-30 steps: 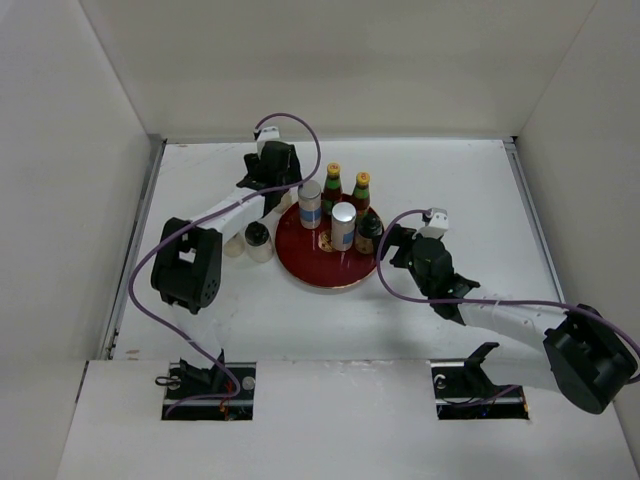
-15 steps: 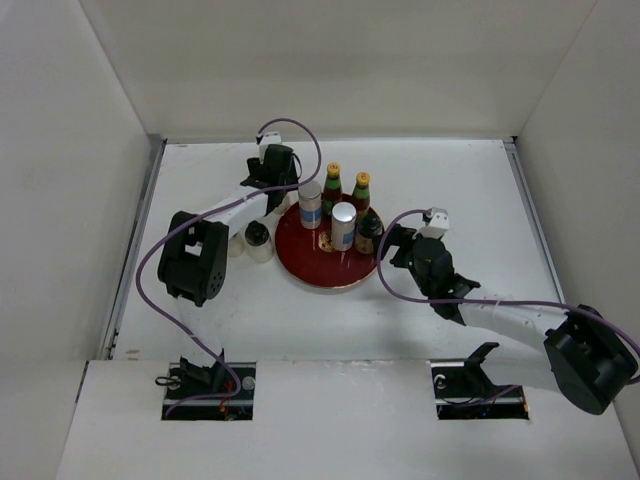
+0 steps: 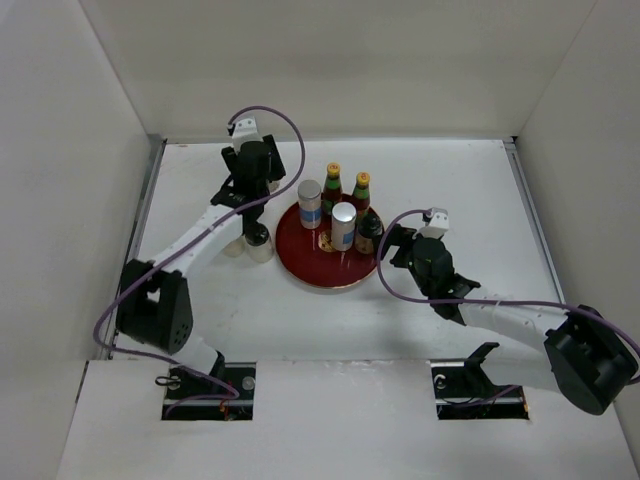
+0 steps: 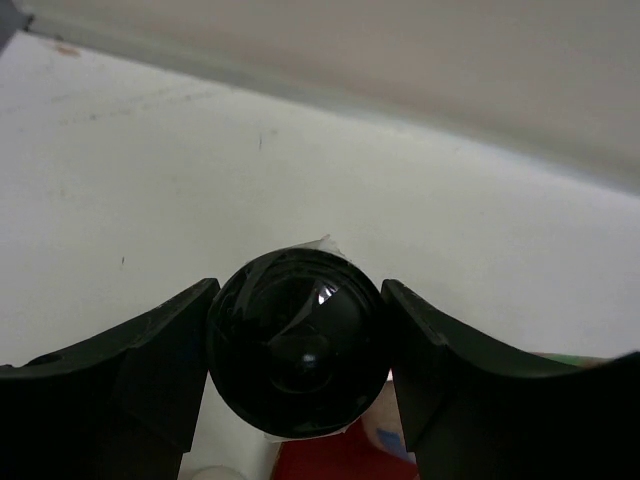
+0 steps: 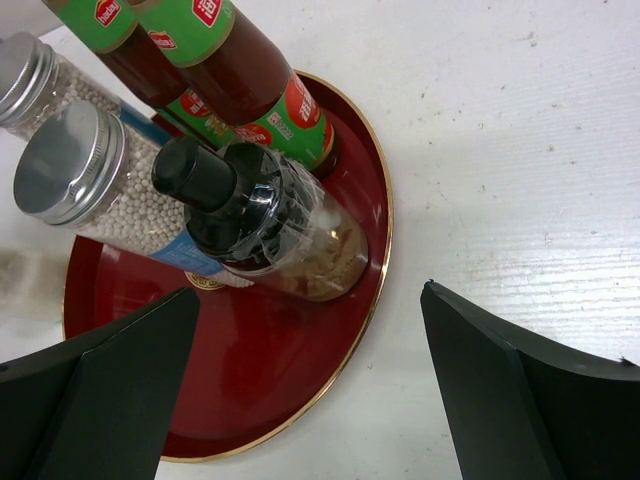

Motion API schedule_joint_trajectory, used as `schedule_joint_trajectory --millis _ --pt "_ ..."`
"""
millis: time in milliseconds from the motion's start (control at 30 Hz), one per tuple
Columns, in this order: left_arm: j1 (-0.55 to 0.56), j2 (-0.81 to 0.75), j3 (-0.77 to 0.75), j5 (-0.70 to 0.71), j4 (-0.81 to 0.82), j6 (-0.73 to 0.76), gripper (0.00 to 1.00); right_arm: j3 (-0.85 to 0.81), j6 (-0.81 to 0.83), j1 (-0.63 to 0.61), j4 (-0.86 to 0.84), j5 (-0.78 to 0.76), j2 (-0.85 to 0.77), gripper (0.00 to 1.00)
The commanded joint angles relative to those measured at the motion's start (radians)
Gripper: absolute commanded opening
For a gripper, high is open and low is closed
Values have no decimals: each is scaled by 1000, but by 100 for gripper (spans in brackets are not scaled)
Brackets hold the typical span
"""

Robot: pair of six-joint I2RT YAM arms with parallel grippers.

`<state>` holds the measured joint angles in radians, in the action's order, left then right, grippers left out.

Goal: Organize the condiment bottles

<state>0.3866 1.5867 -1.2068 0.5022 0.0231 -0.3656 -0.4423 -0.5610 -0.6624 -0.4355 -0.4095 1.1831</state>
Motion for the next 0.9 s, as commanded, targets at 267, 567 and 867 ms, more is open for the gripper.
schedule_joint_trajectory --millis 267,567,867 --pt "195 -306 200 68 64 27 35 -6 3 -4 -68 -12 -54 100" --pt "277 -262 254 72 34 -1 35 -3 3 1 -78 -22 -46 100" --pt "263 -120 280 16 116 -33 37 -7 10 -4 -74 -23 -43 100"
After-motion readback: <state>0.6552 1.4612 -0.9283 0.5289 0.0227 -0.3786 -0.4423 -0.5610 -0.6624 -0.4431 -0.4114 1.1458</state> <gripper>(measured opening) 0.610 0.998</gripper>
